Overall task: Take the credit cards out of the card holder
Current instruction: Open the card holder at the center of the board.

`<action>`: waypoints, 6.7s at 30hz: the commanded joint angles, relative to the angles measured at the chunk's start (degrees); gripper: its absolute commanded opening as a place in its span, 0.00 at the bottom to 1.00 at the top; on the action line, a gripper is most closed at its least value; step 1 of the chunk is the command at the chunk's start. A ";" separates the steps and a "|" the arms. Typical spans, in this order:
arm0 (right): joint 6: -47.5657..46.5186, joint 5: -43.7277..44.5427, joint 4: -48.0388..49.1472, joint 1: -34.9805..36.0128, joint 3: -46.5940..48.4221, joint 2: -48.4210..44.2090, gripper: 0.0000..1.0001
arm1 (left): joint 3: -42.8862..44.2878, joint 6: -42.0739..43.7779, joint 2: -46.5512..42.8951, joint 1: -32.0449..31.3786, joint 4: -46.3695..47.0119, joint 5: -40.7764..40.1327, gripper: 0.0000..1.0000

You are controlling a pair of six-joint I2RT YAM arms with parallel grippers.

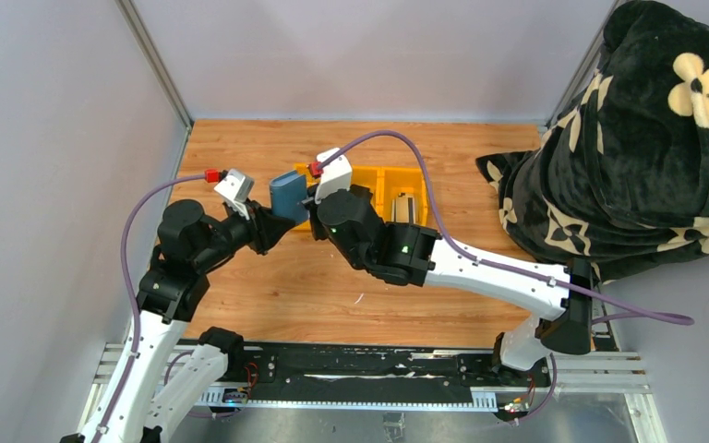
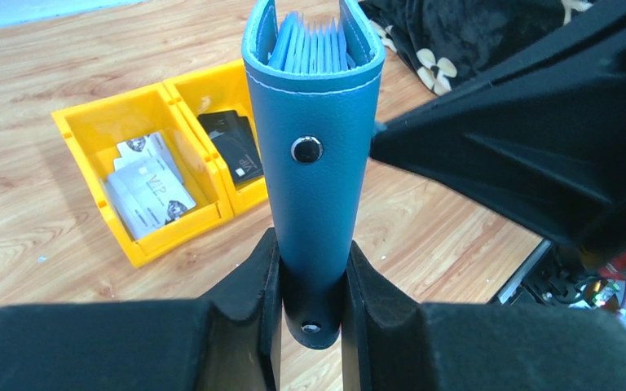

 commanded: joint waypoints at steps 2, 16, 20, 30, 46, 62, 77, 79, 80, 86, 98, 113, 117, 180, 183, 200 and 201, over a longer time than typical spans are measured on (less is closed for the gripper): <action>1.52 6.38 -2.76 -2.95 -4.30 -4.54 0.00 | 1.63 -0.88 -1.75 -0.24 3.04 2.62 0.00; 3.64 -40.59 8.68 -17.25 -19.71 -19.98 0.54 | 3.95 -1.44 -1.46 -0.20 5.42 19.56 0.00; 2.50 -59.38 7.39 -22.40 -18.59 -21.44 0.67 | 4.80 -1.00 -0.51 -0.23 4.16 25.84 0.00; -2.67 -77.16 0.30 -26.08 -11.60 -21.23 0.77 | 6.72 2.83 0.36 -0.25 -0.71 35.08 0.00; -0.47 -82.70 4.82 -25.99 -13.14 -20.55 0.47 | 8.38 0.32 0.89 -0.25 -0.69 41.84 0.00; -3.05 -82.44 -4.18 -21.79 -9.76 -16.60 0.54 | 9.75 8.23 1.28 -0.25 -5.87 37.54 0.00; -5.91 -82.43 -6.03 -20.31 -6.19 -15.06 0.34 | 9.87 8.70 1.34 -0.18 -5.99 39.74 0.00; -6.80 -80.94 -7.15 -20.02 -5.82 -14.80 0.17 | 10.32 8.99 1.41 -0.18 -5.92 39.31 0.00; -7.43 -79.15 -8.47 -20.02 -5.26 -14.73 0.08 | 10.42 9.22 1.40 -0.24 -5.99 38.97 0.00; -12.73 -70.23 -15.00 -19.80 -2.27 -16.89 0.00 | 10.39 11.01 0.87 -0.15 -6.31 36.04 0.11; -27.44 -39.95 -30.38 -5.21 10.49 -11.80 0.00 | 12.00 17.91 0.13 -0.24 -10.56 30.71 0.91; -33.32 -13.90 -44.92 2.99 27.30 -0.40 0.00 | 12.92 22.17 -1.56 -0.17 -18.22 31.34 0.95; -33.37 -16.06 -45.14 4.63 27.69 -0.04 0.00 | 11.51 27.84 -1.28 -0.22 -18.24 26.29 0.80; -28.73 -29.50 -43.46 7.09 31.35 2.12 0.51 | 5.14 34.84 -8.51 -0.25 -11.32 28.41 0.00; -26.75 -31.34 -31.86 3.75 19.84 -6.22 0.58 | 6.82 27.59 -6.61 -0.25 -10.22 29.22 0.00; 0.53 -51.67 32.44 -11.48 -37.98 -34.56 0.77 | 13.57 -20.65 -1.10 -0.20 17.31 17.47 0.00; 1.94 -52.12 35.17 -11.53 -39.29 -33.88 0.77 | 13.72 -21.61 -1.27 -0.18 17.40 17.23 0.00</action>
